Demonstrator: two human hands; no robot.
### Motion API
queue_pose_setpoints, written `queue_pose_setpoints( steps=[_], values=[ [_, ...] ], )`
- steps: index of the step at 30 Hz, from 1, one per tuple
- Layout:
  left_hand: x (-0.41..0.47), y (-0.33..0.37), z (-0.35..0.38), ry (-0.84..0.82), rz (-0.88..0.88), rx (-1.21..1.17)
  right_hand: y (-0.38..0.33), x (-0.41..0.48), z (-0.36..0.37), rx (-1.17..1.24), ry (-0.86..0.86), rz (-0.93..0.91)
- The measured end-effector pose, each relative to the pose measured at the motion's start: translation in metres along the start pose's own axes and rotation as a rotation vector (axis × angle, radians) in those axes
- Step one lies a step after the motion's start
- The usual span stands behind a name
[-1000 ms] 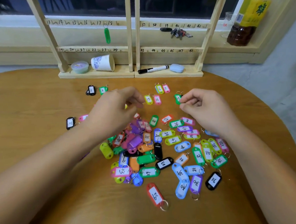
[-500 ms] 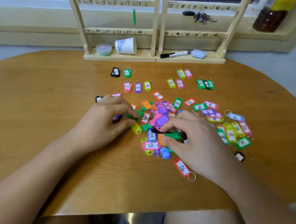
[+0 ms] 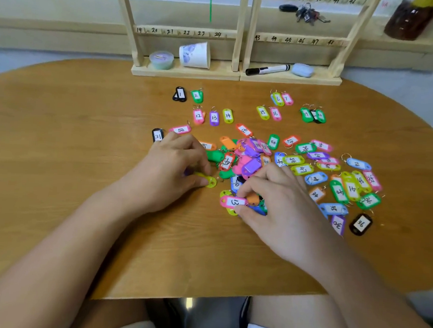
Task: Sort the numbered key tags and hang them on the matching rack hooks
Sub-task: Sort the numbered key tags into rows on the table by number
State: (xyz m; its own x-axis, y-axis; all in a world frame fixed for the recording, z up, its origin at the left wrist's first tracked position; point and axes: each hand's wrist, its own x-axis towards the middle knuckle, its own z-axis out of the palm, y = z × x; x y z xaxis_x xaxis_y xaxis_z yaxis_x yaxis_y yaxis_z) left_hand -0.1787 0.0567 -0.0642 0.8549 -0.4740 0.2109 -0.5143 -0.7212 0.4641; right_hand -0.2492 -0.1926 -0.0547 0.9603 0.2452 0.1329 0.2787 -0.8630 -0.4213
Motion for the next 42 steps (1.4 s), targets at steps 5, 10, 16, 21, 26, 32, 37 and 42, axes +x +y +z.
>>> queue_pose_setpoints(
  steps=[5,10,16,21,26,32,37,42],
  values=[
    [-0.002,0.003,-0.006,-0.019,-0.023,-0.028,-0.004,0.003,-0.003,0.023,-0.030,0.013],
    [-0.007,0.000,-0.021,-0.144,-0.043,-0.126,-0.004,0.001,-0.007,0.111,-0.007,0.005],
    [-0.005,-0.001,-0.021,0.045,-0.053,-0.159,0.003,0.001,-0.016,0.321,0.093,0.074],
    [-0.005,-0.001,-0.016,-0.039,0.021,-0.108,0.011,0.007,-0.022,0.582,0.096,0.152],
    [-0.006,0.005,-0.010,-0.155,0.023,-0.105,0.014,0.011,-0.023,0.677,0.104,0.171],
    [-0.007,-0.001,-0.018,-0.154,0.001,-0.044,0.011,0.007,-0.020,0.850,0.166,0.208],
    [-0.006,0.003,-0.020,-0.180,-0.016,-0.058,0.006,0.010,-0.022,0.969,0.148,0.233],
    [-0.006,0.001,-0.021,-0.202,-0.015,-0.048,0.001,0.017,-0.026,0.931,0.096,0.204]
  ],
)
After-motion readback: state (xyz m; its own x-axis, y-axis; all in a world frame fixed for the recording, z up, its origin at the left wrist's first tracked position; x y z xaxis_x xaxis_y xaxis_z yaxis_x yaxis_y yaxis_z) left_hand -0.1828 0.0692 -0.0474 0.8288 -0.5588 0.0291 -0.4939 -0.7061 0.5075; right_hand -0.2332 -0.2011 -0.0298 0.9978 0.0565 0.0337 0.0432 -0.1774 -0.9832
